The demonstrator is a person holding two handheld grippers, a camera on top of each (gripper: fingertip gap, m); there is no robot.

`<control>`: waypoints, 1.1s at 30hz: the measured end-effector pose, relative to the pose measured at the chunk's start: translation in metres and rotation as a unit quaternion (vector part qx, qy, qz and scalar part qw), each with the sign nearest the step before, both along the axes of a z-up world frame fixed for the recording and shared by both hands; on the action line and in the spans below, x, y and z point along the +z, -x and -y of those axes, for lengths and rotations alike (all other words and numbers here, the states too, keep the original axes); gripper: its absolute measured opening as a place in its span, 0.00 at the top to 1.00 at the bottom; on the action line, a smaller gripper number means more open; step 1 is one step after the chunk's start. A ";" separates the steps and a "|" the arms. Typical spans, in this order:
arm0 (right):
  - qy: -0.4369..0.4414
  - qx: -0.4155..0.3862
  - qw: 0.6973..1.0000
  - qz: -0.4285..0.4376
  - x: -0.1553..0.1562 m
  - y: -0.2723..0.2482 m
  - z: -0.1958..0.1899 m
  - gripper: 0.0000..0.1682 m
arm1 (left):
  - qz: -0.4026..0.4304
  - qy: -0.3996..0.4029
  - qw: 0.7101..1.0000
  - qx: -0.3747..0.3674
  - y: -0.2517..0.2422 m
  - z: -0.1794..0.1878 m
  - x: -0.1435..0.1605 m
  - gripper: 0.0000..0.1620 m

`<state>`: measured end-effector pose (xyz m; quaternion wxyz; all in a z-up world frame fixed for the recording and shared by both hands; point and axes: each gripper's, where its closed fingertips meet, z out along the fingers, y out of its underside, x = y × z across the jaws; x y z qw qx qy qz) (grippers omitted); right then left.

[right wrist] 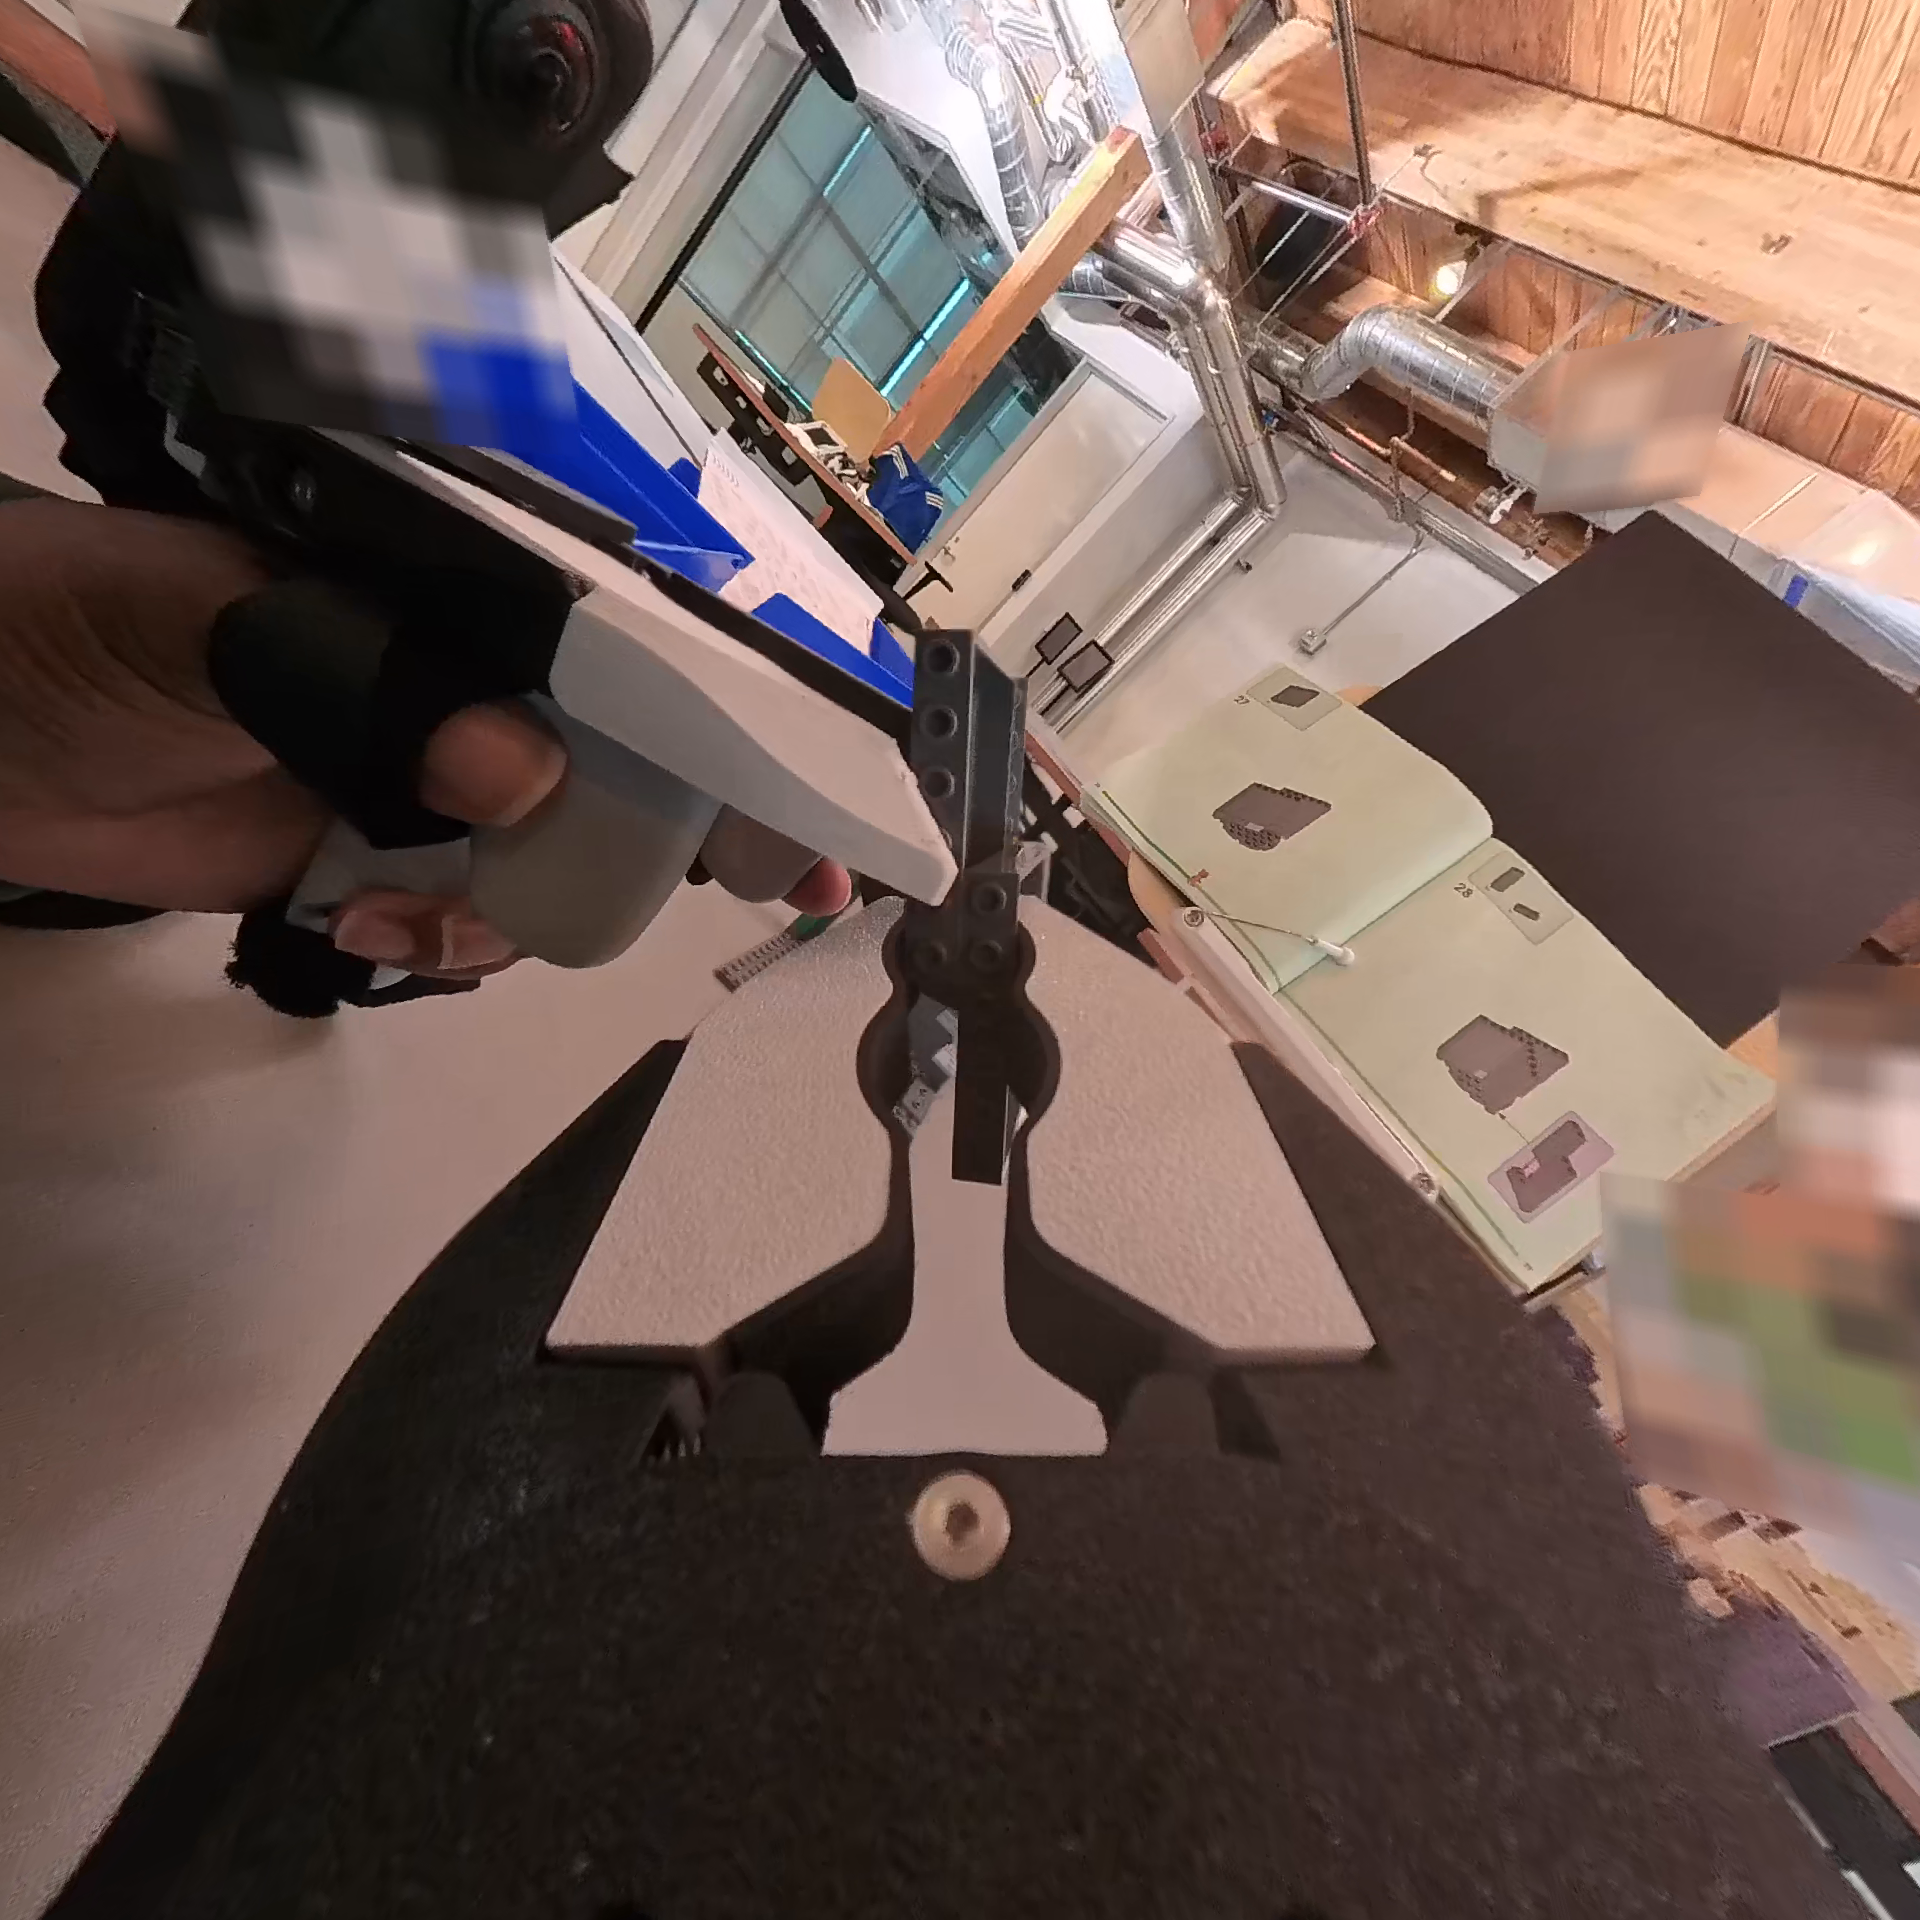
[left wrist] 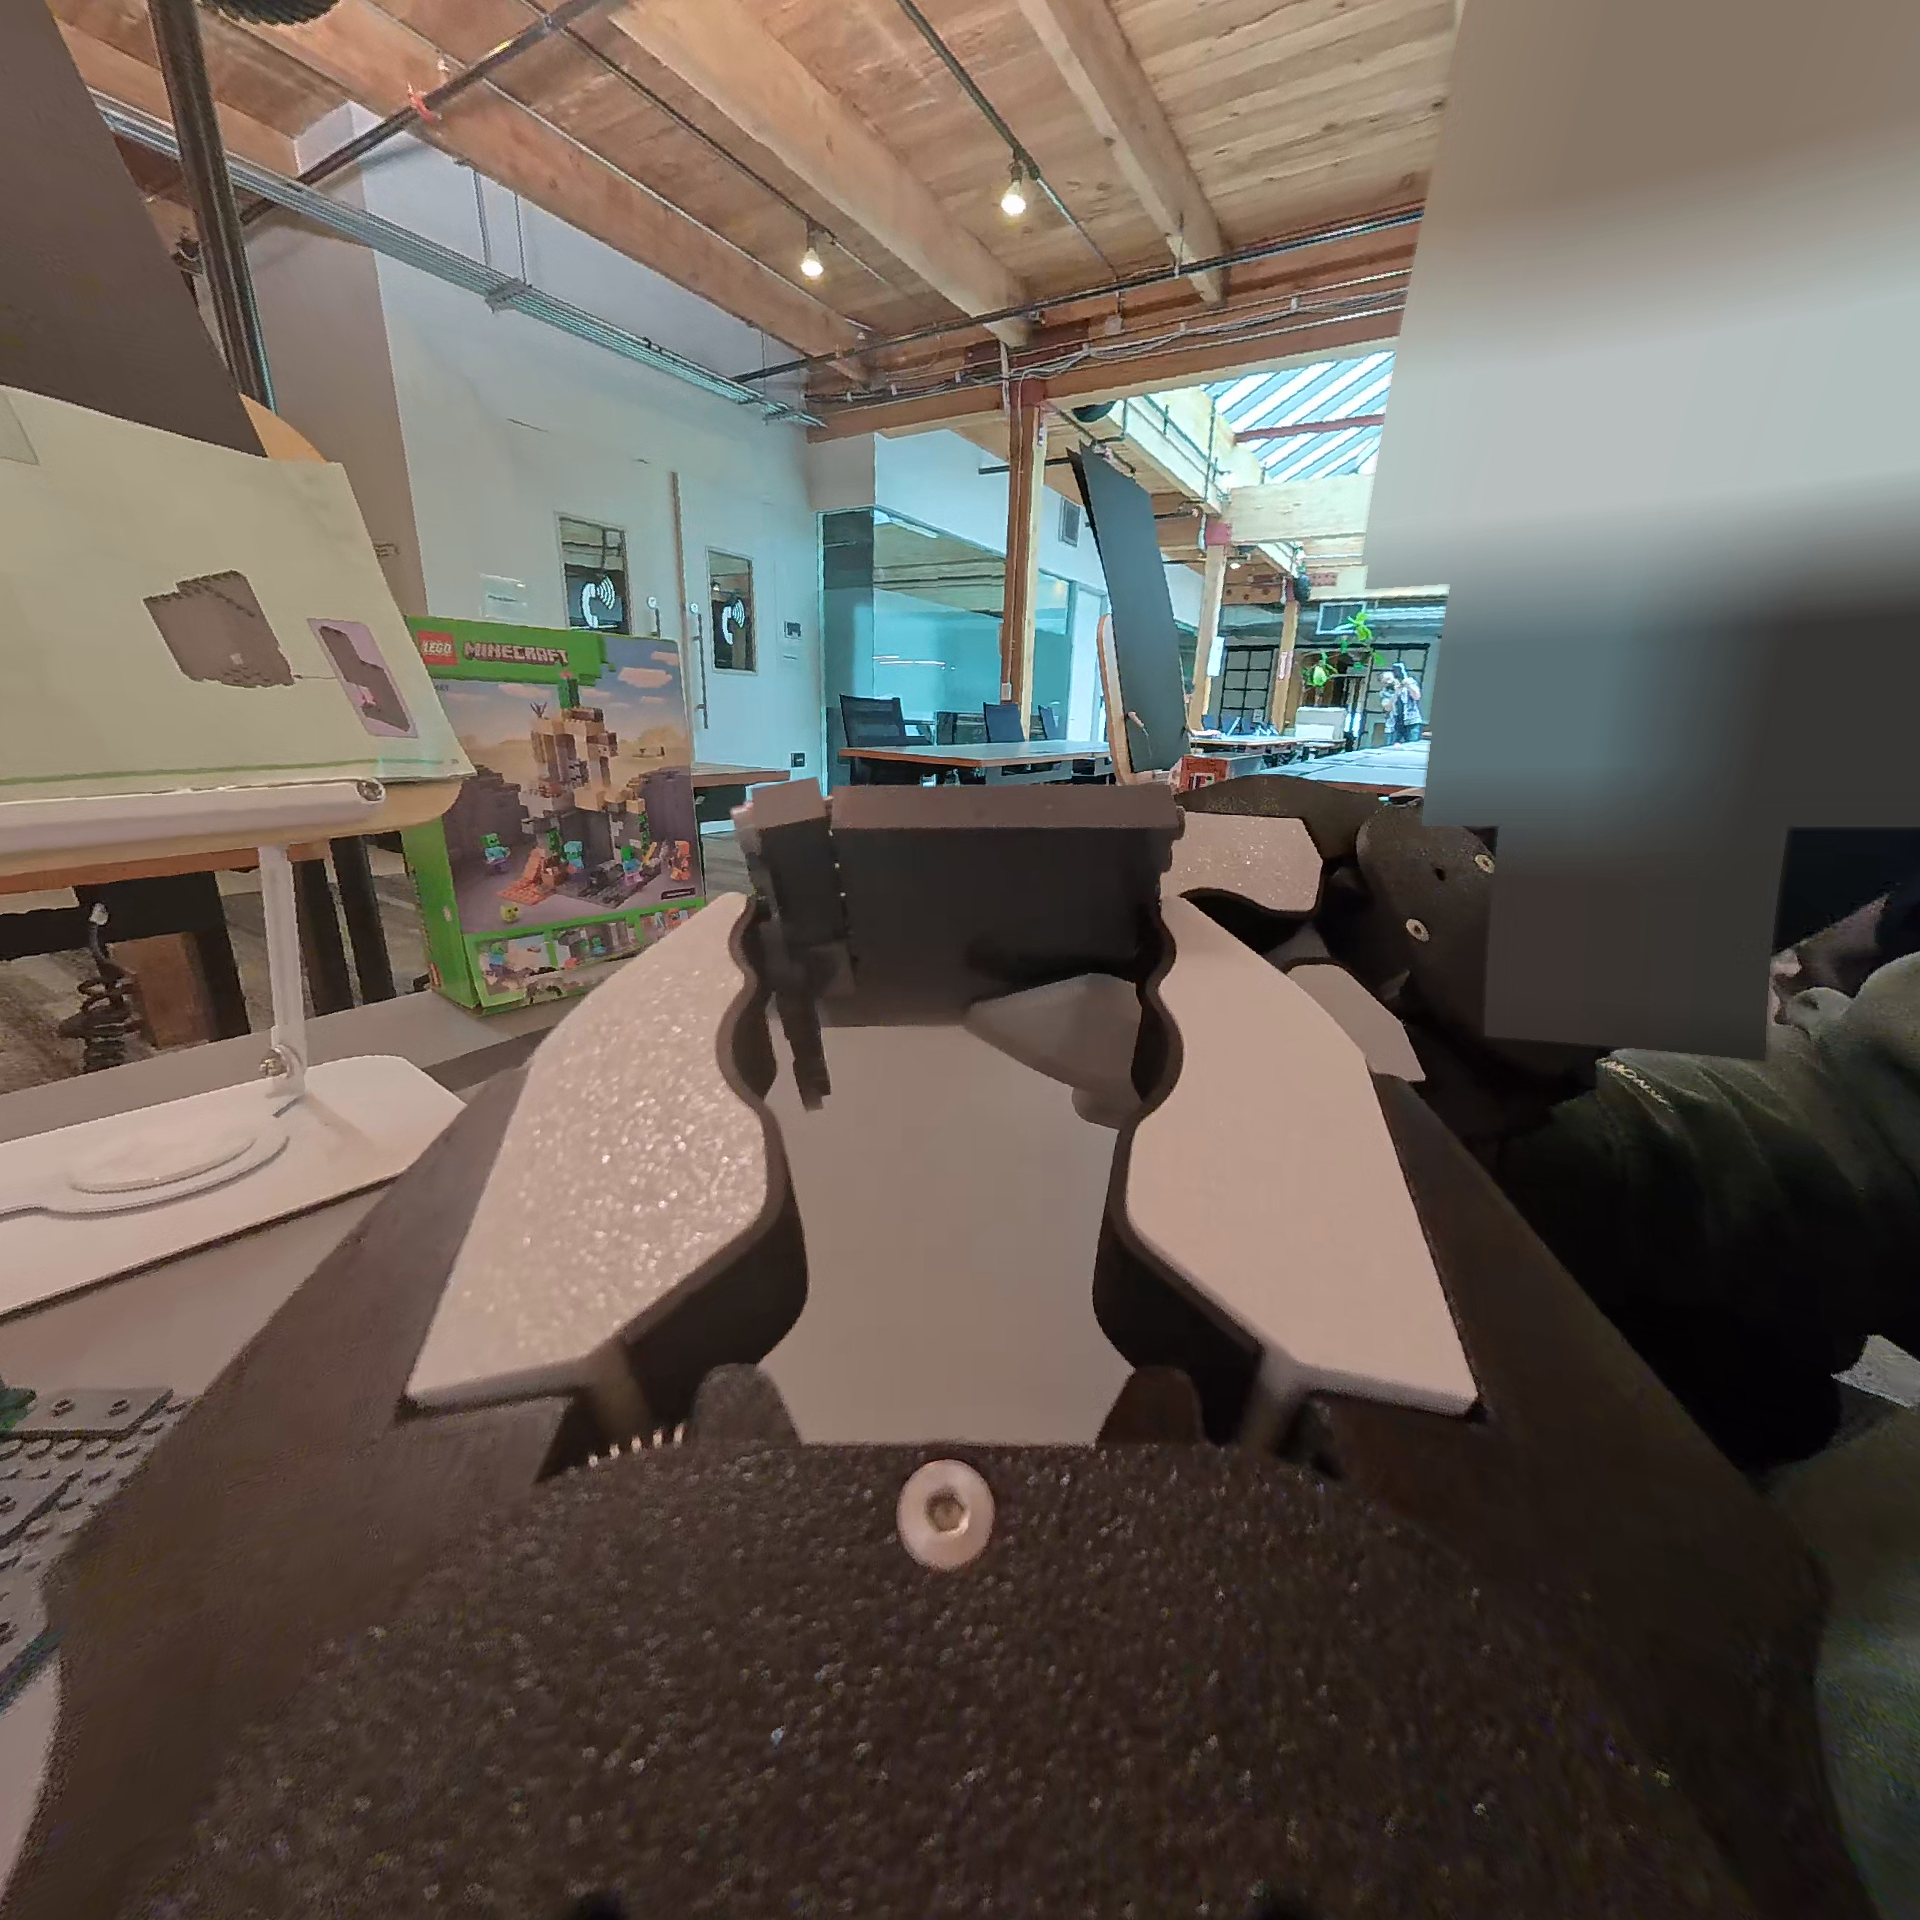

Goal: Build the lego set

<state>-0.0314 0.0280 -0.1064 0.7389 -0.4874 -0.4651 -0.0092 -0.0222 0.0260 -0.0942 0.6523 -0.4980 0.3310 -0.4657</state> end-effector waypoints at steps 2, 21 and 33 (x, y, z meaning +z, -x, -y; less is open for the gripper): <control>-0.006 0.002 1.000 -0.002 0.002 0.000 0.001 0.92 | 0.001 -0.007 1.000 -0.001 0.000 0.001 0.002 0.58; 0.101 0.097 0.989 -0.052 -0.001 -0.001 0.003 0.92 | -0.018 0.021 0.998 -0.062 0.008 0.007 -0.004 0.60; 0.150 0.141 0.975 -0.082 -0.002 0.001 0.006 0.93 | 0.005 0.074 0.994 -0.077 0.013 0.004 -0.005 0.70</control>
